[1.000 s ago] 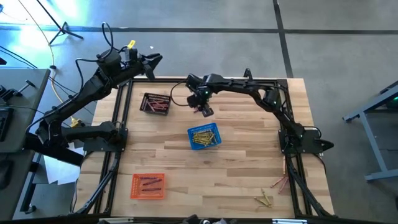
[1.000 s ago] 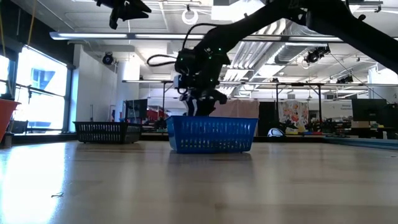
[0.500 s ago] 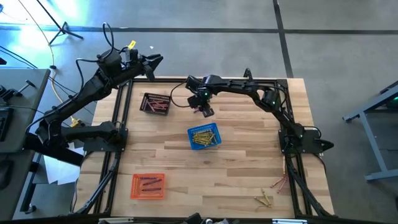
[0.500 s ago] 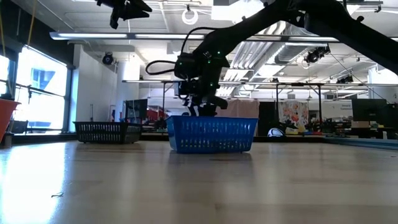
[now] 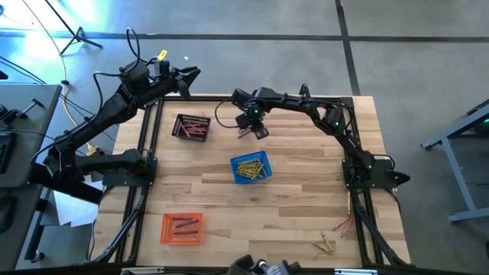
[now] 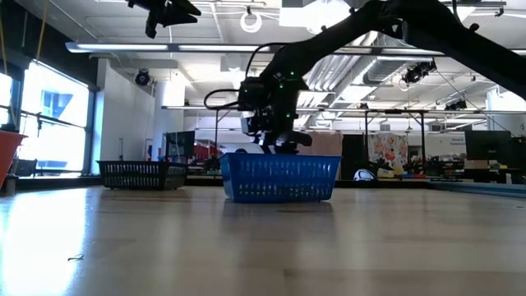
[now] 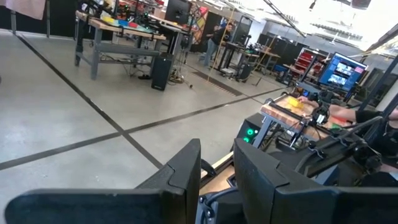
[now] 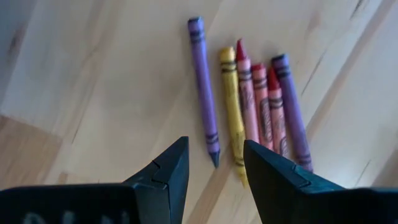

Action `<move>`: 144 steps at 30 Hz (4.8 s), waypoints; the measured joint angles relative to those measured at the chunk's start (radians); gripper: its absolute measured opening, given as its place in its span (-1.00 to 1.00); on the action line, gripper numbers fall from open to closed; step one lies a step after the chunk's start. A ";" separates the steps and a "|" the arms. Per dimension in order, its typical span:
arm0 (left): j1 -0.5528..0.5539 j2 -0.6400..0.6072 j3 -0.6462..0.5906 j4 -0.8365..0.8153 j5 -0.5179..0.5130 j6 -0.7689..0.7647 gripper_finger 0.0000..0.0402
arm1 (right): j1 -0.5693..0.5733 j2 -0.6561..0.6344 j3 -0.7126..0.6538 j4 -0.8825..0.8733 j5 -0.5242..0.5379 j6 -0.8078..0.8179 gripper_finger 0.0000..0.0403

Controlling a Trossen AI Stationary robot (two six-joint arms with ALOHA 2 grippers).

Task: Sort crayons
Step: Put the violet crayon into the orange basket

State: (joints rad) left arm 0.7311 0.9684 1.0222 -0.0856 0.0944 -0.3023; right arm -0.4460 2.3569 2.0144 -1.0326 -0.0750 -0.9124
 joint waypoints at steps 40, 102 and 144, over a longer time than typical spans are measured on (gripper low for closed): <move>0.000 0.000 0.000 0.001 0.000 0.026 -0.58 | 0.059 0.027 0.000 0.001 0.100 -0.215 -0.32; -0.065 0.196 0.000 -0.350 -0.077 0.177 -0.58 | 0.005 -0.180 0.000 -0.164 0.015 0.431 -0.89; -0.443 0.809 0.000 -0.134 -0.300 0.519 -0.58 | 0.099 -0.676 -0.502 -0.464 0.354 0.834 -0.92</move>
State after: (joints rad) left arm 0.2879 1.7775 1.0222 -0.2194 -0.2053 0.2172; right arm -0.3473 1.6806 1.5127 -1.4966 0.2788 -0.0786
